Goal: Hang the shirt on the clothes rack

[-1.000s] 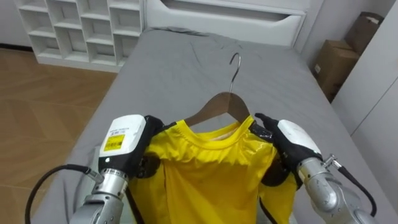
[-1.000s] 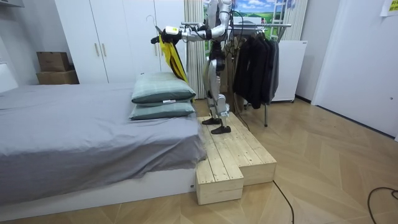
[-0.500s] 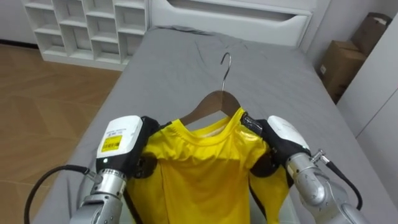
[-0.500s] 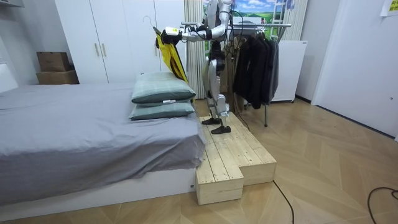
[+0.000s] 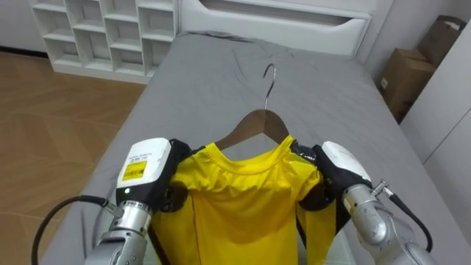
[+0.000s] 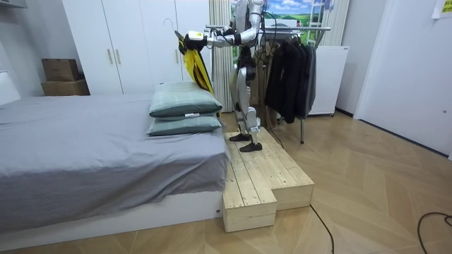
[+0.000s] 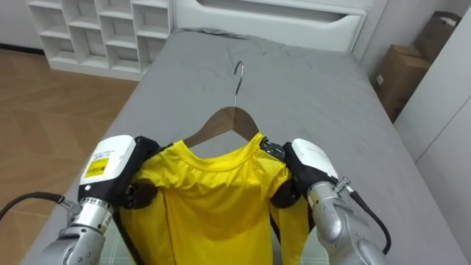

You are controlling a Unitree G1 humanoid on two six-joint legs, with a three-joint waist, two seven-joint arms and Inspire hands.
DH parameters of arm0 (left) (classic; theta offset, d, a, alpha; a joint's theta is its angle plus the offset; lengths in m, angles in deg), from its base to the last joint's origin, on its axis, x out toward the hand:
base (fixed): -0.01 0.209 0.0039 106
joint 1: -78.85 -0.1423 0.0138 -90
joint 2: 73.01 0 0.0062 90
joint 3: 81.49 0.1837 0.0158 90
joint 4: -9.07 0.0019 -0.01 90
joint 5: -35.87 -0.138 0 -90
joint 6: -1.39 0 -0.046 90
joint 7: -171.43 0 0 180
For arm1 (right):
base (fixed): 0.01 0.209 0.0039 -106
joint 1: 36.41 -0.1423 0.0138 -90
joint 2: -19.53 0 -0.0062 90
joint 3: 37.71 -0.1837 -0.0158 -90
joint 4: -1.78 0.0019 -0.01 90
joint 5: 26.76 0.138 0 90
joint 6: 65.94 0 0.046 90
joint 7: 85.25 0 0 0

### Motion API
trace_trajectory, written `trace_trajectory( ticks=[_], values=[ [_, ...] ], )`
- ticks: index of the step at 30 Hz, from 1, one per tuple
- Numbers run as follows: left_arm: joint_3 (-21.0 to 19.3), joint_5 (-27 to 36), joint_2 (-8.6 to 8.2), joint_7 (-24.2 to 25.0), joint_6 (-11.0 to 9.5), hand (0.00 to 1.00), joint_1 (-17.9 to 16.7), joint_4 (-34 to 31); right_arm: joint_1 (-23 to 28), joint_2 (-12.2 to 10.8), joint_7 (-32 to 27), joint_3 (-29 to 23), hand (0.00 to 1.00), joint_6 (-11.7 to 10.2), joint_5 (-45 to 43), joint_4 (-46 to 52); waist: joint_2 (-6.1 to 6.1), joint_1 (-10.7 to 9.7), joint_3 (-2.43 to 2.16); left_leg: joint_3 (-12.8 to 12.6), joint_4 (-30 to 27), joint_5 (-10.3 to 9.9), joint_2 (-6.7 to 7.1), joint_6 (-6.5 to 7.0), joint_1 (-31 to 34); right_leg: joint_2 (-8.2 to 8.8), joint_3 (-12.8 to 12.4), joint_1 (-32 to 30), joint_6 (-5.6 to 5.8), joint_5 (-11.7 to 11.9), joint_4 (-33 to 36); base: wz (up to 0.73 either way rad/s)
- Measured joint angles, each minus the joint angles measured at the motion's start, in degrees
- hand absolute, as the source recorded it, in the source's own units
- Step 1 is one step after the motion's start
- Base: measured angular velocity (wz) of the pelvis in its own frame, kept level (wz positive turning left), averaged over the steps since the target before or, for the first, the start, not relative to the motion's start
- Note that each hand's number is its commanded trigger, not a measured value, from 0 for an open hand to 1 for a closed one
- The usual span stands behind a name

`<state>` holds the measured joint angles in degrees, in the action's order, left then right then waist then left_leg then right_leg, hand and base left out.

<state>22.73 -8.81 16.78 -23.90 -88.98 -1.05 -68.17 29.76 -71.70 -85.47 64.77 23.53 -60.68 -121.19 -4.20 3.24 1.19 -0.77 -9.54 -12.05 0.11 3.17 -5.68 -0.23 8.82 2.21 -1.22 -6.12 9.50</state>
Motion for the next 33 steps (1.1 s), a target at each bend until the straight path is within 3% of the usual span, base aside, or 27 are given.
trace_trajectory(
  ticks=[5,6,7,12,17,19,33],
  values=[
    [-0.05,0.03,-0.02,0.02,0.01,1.0,0.0,0.0,0.0,0.0,0.18,-0.21,1.0,-0.25,0.0,-0.04,0.01,-0.01,0.01,0.0,-0.02,0.0,0.04,0.0,0.01,-0.02,-0.06,0.0,0.0,0.0,0.0,0.0],
    [-0.05,0.02,-0.02,0.04,0.01,0.58,0.0,0.0,0.0,0.0,0.22,-0.21,1.0,-0.25,0.03,-0.04,0.02,-0.01,0.01,0.0,-0.01,0.0,0.04,0.0,0.01,-0.02,-0.06,0.0,0.0,0.0,-0.01,0.0],
    [-0.07,0.02,-0.02,0.12,0.01,0.0,0.0,0.0,0.0,0.0,0.39,-0.25,1.0,-0.25,0.14,-0.03,0.02,-0.01,0.01,-0.04,-0.01,0.0,0.04,0.0,0.0,0.0,-0.07,-0.01,0.0,0.0,-0.02,0.0],
    [-0.28,0.23,-0.23,0.85,0.05,0.0,0.0,0.0,0.0,-0.02,1.05,-0.12,1.0,-0.25,0.38,-0.02,0.02,0.03,0.01,-0.21,-0.01,0.0,0.06,0.0,-0.06,-0.01,-0.18,-0.05,0.0,0.0,-0.05,0.0],
    [-0.38,0.7,-3.02,0.86,0.0,0.0,0.0,0.0,0.0,-0.03,1.07,0.39,1.0,-0.81,-0.43,-0.02,-0.02,0.19,-0.01,-0.47,-0.01,0.0,0.09,0.01,-0.05,0.0,-0.49,-0.25,0.02,-0.01,0.02,-0.02],
    [-0.39,1.85,-3.33,0.86,0.0,0.0,0.0,0.0,0.0,-0.02,1.09,0.45,1.0,-0.81,-0.59,-0.02,-0.02,0.19,-0.02,-0.62,-0.01,0.0,0.09,0.01,-0.06,-0.01,-0.66,-0.3,0.02,-0.01,0.02,-0.05],
    [-0.29,5.43,-3.88,0.9,-0.78,0.0,0.0,0.0,0.04,-0.02,2.06,0.44,1.0,-0.81,-2.56,-0.05,-0.17,0.16,-0.11,-0.67,-0.18,0.0,0.08,0.01,-0.6,0.03,-0.84,-0.03,0.02,-0.01,0.12,0.0]
  ],
)
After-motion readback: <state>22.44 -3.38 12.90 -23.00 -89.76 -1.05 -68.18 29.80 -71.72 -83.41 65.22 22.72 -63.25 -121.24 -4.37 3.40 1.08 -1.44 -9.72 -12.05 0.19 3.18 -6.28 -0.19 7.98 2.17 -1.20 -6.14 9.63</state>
